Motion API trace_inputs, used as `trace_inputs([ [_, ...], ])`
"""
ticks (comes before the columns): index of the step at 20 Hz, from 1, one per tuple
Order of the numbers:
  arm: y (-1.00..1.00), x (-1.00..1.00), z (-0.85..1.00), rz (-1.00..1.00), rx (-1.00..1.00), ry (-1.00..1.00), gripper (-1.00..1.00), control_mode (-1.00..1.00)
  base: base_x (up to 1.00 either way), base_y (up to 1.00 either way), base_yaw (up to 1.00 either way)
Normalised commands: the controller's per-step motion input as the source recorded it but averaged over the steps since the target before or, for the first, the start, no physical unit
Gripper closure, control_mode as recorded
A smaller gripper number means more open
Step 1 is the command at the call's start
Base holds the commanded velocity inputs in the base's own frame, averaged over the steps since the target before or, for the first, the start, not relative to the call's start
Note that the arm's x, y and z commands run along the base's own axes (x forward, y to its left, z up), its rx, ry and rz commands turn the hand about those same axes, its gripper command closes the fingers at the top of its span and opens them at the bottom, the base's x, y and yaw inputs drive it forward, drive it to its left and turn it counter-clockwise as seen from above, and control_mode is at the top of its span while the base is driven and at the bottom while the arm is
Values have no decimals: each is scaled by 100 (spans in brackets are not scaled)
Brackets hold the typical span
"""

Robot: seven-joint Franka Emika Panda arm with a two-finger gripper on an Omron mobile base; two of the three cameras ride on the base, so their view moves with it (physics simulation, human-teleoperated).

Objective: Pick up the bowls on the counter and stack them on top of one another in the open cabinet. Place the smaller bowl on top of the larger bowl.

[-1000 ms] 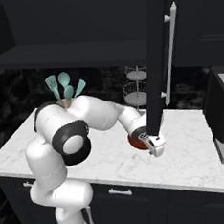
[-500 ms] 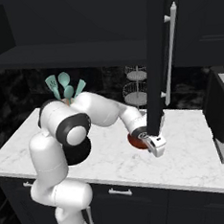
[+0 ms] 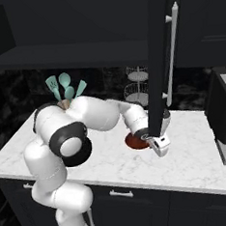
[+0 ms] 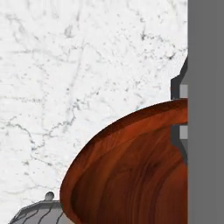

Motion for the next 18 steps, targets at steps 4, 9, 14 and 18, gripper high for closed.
trace_inputs([
  [4, 47, -75, 81, 2, -2, -37, 100, -100, 0, 0, 0],
  [9, 96, -57, 98, 9, -4, -27, 100, -100, 0, 0, 0],
  [14, 100, -31, 95, 13, -9, -8, 100, -100, 0, 0, 0],
  [18, 100, -32, 65, 12, -7, 0, 100, -100, 0, 0, 0],
])
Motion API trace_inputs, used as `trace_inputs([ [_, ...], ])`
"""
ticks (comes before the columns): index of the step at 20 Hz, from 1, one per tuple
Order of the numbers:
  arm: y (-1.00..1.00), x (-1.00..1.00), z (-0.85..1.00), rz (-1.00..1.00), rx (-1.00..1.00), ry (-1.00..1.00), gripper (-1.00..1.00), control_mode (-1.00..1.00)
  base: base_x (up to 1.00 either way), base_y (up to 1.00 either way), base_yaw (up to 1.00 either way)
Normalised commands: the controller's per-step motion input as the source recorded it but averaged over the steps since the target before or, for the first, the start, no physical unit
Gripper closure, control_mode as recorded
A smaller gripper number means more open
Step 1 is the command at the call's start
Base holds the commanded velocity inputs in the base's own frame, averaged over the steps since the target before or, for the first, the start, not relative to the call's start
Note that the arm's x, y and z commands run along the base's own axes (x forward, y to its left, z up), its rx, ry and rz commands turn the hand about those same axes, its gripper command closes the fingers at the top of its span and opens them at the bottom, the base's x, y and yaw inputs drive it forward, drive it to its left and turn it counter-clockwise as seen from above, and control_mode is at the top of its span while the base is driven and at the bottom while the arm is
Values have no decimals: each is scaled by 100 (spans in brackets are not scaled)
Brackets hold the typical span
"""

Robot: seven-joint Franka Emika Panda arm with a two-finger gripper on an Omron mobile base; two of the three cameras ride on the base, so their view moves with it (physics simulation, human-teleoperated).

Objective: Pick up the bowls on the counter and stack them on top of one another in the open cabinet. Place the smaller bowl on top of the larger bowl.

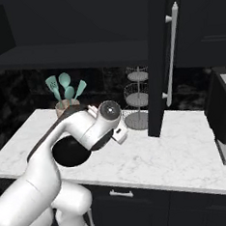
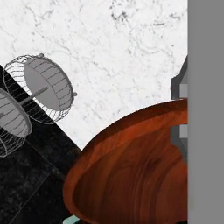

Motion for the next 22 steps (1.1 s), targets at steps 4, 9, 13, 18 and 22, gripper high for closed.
trace_inputs([
  [4, 100, -34, 79, 13, -1, 1, 100, -100, 0, 0, 0],
  [9, 100, -21, 39, 12, -5, 17, 100, -100, 0, 0, 0],
  [13, 81, 0, -12, 1, -13, 23, 100, -100, 0, 0, 0],
  [18, -2, -1, -52, 0, -4, -3, 100, -100, 0, 0, 0],
  [22, -21, 3, -78, -9, -3, 1, 100, -100, 0, 0, 0],
])
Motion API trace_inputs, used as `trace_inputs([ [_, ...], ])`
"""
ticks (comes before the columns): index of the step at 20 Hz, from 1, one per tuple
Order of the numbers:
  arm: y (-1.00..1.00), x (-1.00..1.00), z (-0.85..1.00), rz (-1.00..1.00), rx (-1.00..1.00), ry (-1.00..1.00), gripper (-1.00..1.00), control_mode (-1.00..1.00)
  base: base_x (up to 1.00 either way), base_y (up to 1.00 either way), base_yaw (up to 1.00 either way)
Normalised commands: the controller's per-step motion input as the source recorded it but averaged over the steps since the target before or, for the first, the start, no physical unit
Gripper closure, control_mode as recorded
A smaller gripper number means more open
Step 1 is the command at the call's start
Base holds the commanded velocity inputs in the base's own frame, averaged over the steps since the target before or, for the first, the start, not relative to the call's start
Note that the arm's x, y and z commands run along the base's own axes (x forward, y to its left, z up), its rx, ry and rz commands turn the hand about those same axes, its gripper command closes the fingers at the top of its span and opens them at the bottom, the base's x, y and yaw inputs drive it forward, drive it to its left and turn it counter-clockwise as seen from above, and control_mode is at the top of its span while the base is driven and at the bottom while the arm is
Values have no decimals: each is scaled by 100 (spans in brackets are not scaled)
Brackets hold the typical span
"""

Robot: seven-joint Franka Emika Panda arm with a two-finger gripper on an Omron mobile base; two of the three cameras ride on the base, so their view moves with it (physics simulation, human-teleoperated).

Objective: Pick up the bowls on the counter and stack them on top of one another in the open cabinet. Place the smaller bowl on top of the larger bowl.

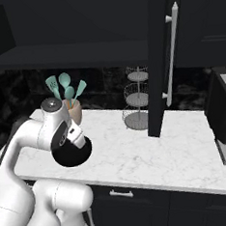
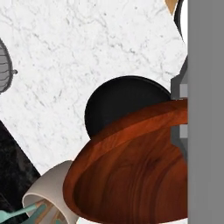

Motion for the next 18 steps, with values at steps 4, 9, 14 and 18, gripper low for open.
trace_inputs([
  [4, 0, 8, -32, -3, 0, 0, 100, -100, 0, 0, 0],
  [9, 0, 9, -29, -1, 0, 2, 100, -100, 0, 0, 0],
  [14, 6, 19, -23, 0, 0, 6, 100, -100, 0, 0, 0],
  [18, 11, 16, -17, 0, 0, 6, 100, -100, 0, 0, 0],
])
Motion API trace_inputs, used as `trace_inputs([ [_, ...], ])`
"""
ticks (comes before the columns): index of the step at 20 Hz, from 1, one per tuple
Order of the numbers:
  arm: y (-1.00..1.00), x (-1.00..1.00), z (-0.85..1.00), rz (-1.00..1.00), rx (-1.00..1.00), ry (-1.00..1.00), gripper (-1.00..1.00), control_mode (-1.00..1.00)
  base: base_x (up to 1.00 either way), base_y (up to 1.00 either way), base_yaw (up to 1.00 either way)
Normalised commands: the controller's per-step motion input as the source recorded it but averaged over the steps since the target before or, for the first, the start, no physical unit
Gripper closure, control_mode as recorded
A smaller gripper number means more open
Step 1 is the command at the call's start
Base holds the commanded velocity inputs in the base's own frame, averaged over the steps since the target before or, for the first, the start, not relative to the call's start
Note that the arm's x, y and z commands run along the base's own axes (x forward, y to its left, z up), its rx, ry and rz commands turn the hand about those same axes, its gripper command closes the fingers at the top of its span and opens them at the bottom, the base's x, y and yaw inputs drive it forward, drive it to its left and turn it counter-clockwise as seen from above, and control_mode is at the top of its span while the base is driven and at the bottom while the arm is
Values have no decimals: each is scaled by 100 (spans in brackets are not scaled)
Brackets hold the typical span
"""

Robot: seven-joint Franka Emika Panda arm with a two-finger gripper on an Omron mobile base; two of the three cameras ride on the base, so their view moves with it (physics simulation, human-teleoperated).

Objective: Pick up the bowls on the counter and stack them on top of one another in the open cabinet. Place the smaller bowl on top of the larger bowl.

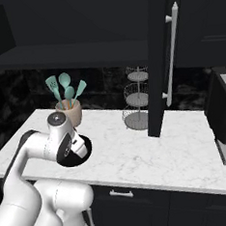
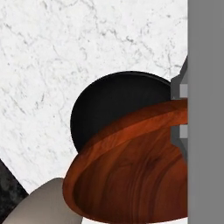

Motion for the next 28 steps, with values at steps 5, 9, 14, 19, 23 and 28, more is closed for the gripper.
trace_inputs([
  [5, 7, 15, -20, 0, 0, 8, 100, -100, 0, 0, 0],
  [9, 0, 15, -47, 0, 0, 8, 100, -100, 0, 0, 0],
  [14, 0, 31, -28, 0, 0, 3, 100, -100, 0, 0, 0],
  [19, 0, 30, -33, 0, 0, 2, 100, -100, 0, 0, 0],
  [23, 0, 2, -2, 0, 0, 0, -100, -100, 0, 0, 0],
  [28, 0, -12, 22, 0, 0, -7, -100, -100, 0, 0, 0],
])
